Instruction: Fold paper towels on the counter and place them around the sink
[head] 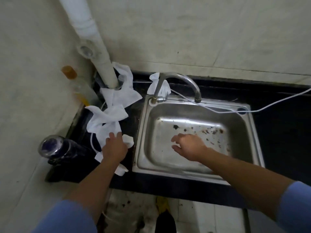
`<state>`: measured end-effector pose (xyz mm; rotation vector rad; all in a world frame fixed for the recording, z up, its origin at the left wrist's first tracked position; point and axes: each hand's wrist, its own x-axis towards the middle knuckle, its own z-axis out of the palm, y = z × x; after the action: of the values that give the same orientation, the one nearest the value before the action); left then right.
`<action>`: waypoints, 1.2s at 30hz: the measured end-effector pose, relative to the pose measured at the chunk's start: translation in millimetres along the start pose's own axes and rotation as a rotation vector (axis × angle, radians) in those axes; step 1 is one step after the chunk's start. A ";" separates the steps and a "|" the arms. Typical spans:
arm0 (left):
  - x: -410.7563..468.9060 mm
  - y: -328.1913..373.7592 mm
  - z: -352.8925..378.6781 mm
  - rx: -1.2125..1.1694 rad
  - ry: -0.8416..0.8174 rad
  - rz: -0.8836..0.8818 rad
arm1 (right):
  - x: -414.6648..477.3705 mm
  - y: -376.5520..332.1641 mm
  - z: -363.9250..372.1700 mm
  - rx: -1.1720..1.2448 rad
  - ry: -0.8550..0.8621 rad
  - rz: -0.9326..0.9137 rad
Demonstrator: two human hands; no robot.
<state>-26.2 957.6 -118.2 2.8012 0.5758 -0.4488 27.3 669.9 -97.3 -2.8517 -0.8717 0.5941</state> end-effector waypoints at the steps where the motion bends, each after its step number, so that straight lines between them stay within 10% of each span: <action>1: 5.4 -1.7 5.4 0.008 -0.023 -0.006 | 5.6 1.7 3.0 0.003 -0.009 0.006; 15: 9.4 32.5 -27.2 -0.184 0.116 0.176 | -10.1 40.4 -10.2 0.055 0.012 0.074; 36: -196.5 425.4 28.3 -0.050 0.095 0.835 | -358.8 275.4 -16.1 0.150 0.178 0.518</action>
<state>-27.6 502.8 -1.9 2.7011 -0.5614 -0.1166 -96.8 241.8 -18.6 -2.9263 -0.0489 0.4130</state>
